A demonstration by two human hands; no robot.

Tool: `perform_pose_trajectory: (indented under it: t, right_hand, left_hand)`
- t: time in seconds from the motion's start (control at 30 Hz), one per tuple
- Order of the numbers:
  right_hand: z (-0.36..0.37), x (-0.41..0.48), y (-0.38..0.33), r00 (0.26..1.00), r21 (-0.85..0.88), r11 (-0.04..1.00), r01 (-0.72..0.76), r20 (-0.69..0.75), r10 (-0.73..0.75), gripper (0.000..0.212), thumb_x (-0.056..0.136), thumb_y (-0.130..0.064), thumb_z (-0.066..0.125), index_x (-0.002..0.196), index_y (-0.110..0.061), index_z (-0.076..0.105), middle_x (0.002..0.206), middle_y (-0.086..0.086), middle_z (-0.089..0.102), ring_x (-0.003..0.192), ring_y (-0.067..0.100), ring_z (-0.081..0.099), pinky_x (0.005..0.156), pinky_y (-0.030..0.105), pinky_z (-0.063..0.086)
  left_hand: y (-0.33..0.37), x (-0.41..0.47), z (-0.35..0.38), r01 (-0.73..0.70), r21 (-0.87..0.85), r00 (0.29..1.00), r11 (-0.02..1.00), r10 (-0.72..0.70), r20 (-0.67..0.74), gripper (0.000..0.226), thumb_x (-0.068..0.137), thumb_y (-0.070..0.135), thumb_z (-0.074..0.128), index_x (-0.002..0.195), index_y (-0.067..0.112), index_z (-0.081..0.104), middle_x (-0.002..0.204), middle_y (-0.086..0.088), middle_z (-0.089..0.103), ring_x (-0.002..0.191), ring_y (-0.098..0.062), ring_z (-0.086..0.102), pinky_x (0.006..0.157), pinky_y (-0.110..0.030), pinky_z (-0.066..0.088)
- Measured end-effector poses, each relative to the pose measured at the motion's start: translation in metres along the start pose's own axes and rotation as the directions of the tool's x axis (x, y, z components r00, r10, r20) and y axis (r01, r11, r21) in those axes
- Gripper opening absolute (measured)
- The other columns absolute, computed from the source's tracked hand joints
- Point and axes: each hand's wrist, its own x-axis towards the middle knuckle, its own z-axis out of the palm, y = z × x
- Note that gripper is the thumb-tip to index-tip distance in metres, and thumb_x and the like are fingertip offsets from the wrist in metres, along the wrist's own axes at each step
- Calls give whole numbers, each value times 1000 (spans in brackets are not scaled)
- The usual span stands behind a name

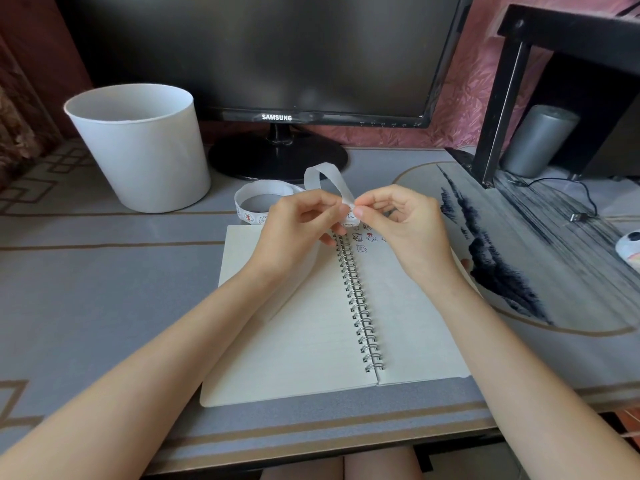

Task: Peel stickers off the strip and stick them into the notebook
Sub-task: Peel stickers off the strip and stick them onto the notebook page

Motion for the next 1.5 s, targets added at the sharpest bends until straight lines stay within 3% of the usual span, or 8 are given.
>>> perform_pose_trajectory:
  t: [0.23,0.4,0.63,0.97,1.07,1.17,1.3,1.5]
  right_hand:
    - [1,0,2,1000,-9,1000,6,4,-6,14,80,-10,72,80,-24,69,76,-9,69,74,10,63,76,42,52]
    - [1,-1,2,999,-73,996,45,34,-43,8,82,-9,70,83,-17,68,78,-9,68,72,7,58,68,15,43]
    - [1,-2,2,998,-106,994,35,48,-30,8,82,-11,70,82,-19,68,78,-12,65,69,4,55,65,12,39]
    - [-5,-2,-1,986,-129,986,102,147,-82,13,81,-10,71,80,-23,66,97,-3,56,78,9,50,68,9,35]
    - [-10,0,-6,990,-75,997,18,143,-7,15,84,-10,68,80,-24,64,87,-10,58,74,9,50,66,12,36]
    - [-18,2,-9,978,13,990,-143,158,139,7,85,-9,67,84,-16,65,74,-6,61,64,3,51,60,11,39]
    - [-24,3,-7,939,-40,953,-299,165,301,2,84,-11,67,85,-13,67,72,-4,62,52,-3,48,48,5,34]
    - [-28,3,-4,926,-75,944,-320,187,329,5,83,-16,70,85,-13,66,68,-8,60,48,-6,47,48,4,33]
  left_hand:
    - [-1,1,1,10,5,1000,1000,-10,-4,11,92,7,59,91,1,69,77,-3,67,68,-10,63,62,-21,54]
    - [-1,1,1,38,-28,999,999,-38,2,14,94,9,58,85,3,67,75,-9,66,66,-13,64,63,-24,55]
    - [-3,1,1,43,-14,999,999,-43,-6,19,94,10,57,91,-7,66,82,-22,67,66,-12,64,63,-24,56]
    - [-3,3,-2,64,-12,997,998,-65,-32,20,95,14,57,83,0,66,77,-13,65,68,-15,65,54,-22,52]
    - [-2,3,-3,73,-20,995,997,-74,-61,21,95,13,56,77,5,64,74,-11,63,62,-14,62,52,-21,50]
    - [-1,2,-2,75,-19,994,997,-76,-76,21,95,10,56,77,1,62,75,-11,61,60,-11,61,52,-20,49]
    - [-2,3,-1,77,-4,994,997,-77,-80,20,95,10,56,80,-2,62,75,-13,60,60,-11,61,54,-21,50]
    - [-2,2,-1,72,-2,994,997,-72,-78,20,95,10,56,80,-3,62,74,-12,59,60,-11,61,54,-21,51]
